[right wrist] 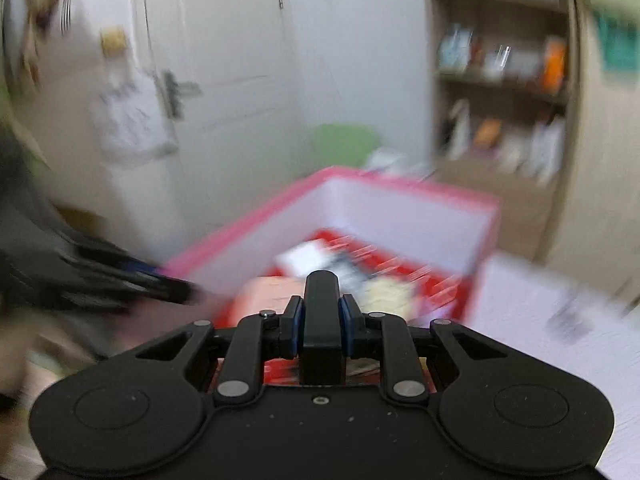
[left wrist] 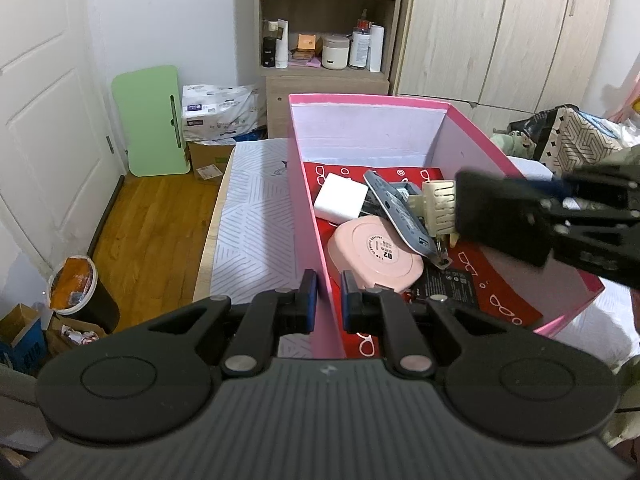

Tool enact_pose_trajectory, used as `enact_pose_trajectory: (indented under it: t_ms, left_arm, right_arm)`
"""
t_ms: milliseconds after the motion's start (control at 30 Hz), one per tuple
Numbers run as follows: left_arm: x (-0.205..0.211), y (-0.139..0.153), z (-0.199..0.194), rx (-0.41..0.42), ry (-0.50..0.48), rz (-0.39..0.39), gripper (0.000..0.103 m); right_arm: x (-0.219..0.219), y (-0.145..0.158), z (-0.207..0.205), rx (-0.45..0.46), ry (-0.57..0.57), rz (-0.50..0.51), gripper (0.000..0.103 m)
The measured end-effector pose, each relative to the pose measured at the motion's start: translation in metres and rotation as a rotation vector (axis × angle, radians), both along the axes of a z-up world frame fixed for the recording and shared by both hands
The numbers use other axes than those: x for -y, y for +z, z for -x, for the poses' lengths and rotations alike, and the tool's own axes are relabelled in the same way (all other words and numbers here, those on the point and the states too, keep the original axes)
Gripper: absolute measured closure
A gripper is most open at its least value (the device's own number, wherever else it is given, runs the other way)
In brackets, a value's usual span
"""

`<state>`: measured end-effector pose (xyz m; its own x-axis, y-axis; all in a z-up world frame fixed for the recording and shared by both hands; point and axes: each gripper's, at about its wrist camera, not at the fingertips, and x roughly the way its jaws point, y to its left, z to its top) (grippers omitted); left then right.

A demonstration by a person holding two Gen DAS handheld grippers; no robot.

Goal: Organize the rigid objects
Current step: 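Lower the black power bank into the box and release it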

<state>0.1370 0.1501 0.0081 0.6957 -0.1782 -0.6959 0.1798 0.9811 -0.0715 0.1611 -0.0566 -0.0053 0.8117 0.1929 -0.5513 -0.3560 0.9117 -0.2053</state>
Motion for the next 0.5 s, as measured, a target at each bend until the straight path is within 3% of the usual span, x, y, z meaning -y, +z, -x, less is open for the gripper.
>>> enact_pose_trajectory:
  t_ms: [33, 167, 300, 433, 467, 500]
  left_arm:
    - [0.000, 0.000, 0.000, 0.000, -0.004, -0.001, 0.092]
    - [0.001, 0.000, 0.000, 0.003, -0.011, -0.010, 0.092]
    - [0.000, -0.001, 0.000, 0.004, -0.015, -0.007, 0.092]
    - [-0.001, -0.001, 0.000, 0.004, -0.016, -0.001, 0.092]
    - [-0.001, -0.001, -0.001, 0.002, -0.014, 0.003, 0.092]
    - [-0.002, -0.001, -0.001, 0.002, -0.012, 0.009, 0.092]
  right_arm:
    - [-0.003, -0.003, 0.000, 0.026, -0.007, 0.058, 0.079]
    - [-0.007, -0.013, -0.009, -0.017, 0.005, 0.118, 0.080]
    - [-0.025, -0.027, -0.013, -0.022, 0.005, 0.277, 0.080]
    - [-0.029, -0.021, -0.016, -0.132, 0.045, 0.209, 0.079]
    - [-0.028, -0.019, -0.018, -0.159, 0.054, 0.181, 0.074]
    - [-0.027, -0.018, -0.020, -0.175, 0.053, 0.158, 0.058]
